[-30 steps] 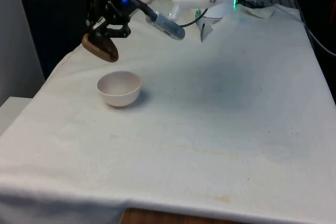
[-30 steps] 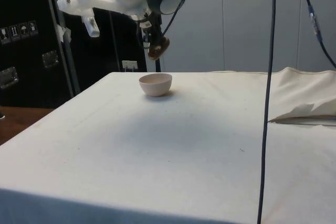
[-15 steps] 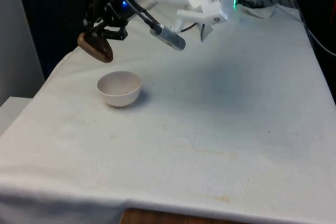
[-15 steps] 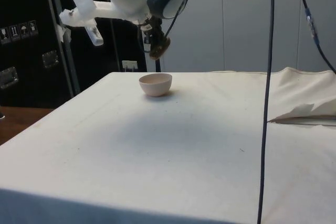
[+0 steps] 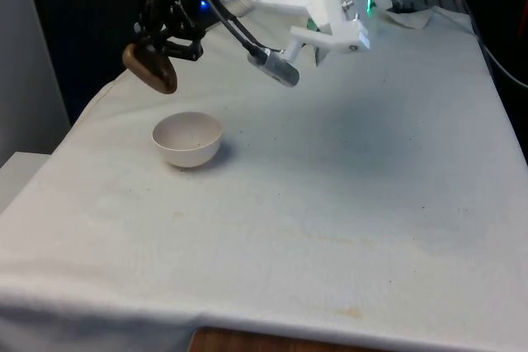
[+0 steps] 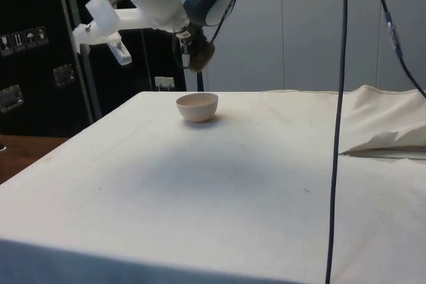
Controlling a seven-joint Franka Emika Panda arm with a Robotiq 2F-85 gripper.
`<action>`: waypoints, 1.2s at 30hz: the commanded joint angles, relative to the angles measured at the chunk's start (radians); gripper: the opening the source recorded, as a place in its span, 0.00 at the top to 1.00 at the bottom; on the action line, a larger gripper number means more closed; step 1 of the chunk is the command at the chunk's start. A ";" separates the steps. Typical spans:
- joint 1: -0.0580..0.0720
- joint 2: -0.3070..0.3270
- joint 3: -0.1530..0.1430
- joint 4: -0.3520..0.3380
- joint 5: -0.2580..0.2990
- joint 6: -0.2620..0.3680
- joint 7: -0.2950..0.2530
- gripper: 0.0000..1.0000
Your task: Pour the coffee beans from the cup into the bowl.
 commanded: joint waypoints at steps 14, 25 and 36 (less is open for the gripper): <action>0.008 0.012 0.040 0.005 -0.065 -0.091 0.059 1.00; 0.011 0.024 0.059 0.007 -0.111 -0.144 0.096 1.00; 0.013 0.031 0.088 0.012 -0.145 -0.203 0.120 1.00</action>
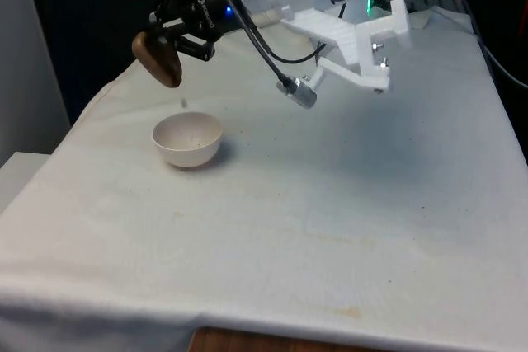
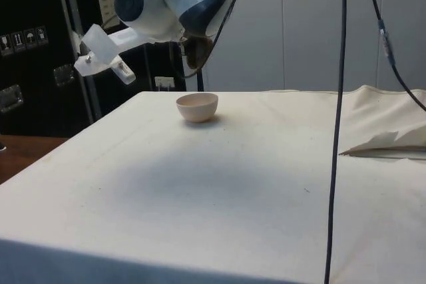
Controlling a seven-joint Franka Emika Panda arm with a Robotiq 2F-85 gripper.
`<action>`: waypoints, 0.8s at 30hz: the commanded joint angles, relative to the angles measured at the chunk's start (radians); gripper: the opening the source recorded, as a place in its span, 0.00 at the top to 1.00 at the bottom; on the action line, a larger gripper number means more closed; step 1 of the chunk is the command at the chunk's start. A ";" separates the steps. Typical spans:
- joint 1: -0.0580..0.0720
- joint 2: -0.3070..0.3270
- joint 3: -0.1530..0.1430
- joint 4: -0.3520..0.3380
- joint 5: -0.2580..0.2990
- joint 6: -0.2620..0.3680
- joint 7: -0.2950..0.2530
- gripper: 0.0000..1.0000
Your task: Pour the coffee beans from the cup into the bowl.
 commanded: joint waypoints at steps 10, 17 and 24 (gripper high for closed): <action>0.005 0.023 0.024 0.015 -0.033 -0.061 0.025 1.00; 0.005 0.038 0.043 0.023 -0.053 -0.100 0.039 1.00; 0.005 0.053 0.056 0.032 -0.075 -0.136 0.049 1.00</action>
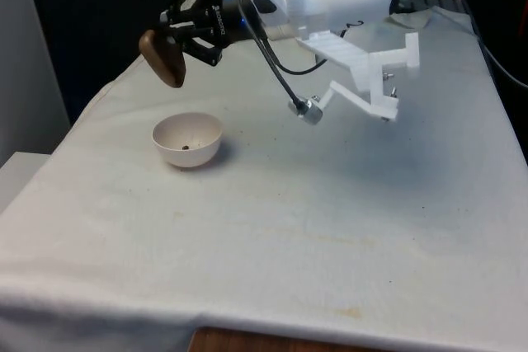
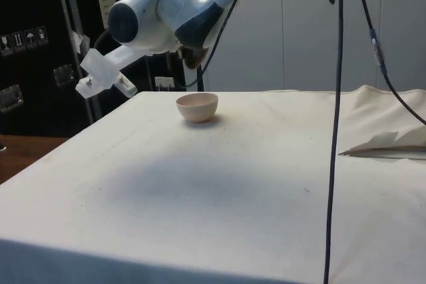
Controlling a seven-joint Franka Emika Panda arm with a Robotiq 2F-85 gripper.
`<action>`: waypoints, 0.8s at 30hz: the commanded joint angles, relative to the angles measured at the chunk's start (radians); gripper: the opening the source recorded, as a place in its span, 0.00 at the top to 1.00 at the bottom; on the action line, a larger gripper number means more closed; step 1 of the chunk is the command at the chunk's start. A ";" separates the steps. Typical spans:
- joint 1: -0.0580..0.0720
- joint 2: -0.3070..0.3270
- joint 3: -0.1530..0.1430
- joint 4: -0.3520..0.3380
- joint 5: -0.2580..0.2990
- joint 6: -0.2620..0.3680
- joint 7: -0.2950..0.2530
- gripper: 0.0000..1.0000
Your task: Pour the coffee beans from the cup into the bowl.
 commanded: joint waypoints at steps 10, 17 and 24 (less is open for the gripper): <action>0.003 0.014 0.008 0.007 -0.034 -0.052 0.001 1.00; 0.004 0.019 0.016 0.009 -0.050 -0.083 0.002 1.00; 0.007 0.028 0.029 0.014 -0.066 -0.119 0.002 1.00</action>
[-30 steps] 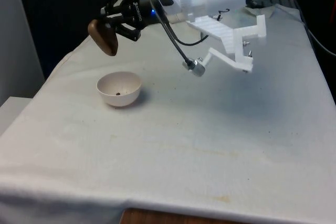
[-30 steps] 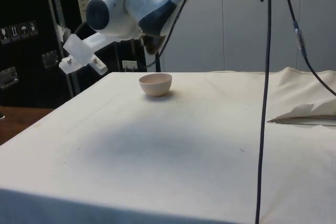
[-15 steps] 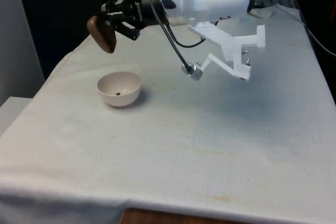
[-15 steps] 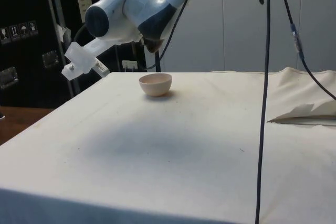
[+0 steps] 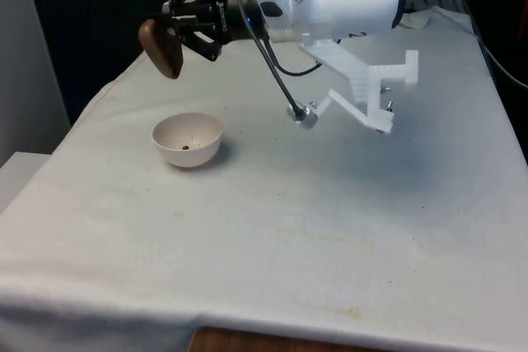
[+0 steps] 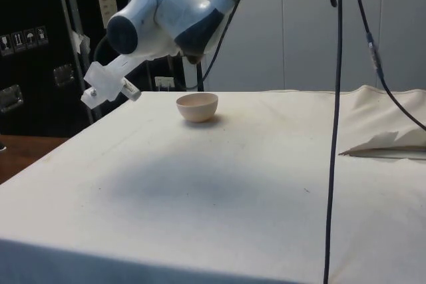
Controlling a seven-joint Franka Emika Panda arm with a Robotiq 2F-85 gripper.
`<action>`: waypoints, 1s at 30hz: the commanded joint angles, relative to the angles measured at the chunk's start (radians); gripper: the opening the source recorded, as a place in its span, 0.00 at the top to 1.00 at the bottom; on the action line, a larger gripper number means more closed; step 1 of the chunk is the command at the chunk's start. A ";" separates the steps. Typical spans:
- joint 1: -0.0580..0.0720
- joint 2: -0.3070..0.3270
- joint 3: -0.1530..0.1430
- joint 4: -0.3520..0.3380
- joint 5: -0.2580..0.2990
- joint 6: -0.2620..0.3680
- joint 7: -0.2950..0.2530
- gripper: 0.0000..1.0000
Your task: Pour the coffee beans from the cup into the bowl.
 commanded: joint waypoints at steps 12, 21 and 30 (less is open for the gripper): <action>0.000 0.027 0.022 0.021 -0.026 -0.054 0.000 1.00; 0.004 0.055 0.033 0.037 -0.056 -0.102 0.001 1.00; 0.004 0.069 0.040 0.041 -0.076 -0.136 0.005 1.00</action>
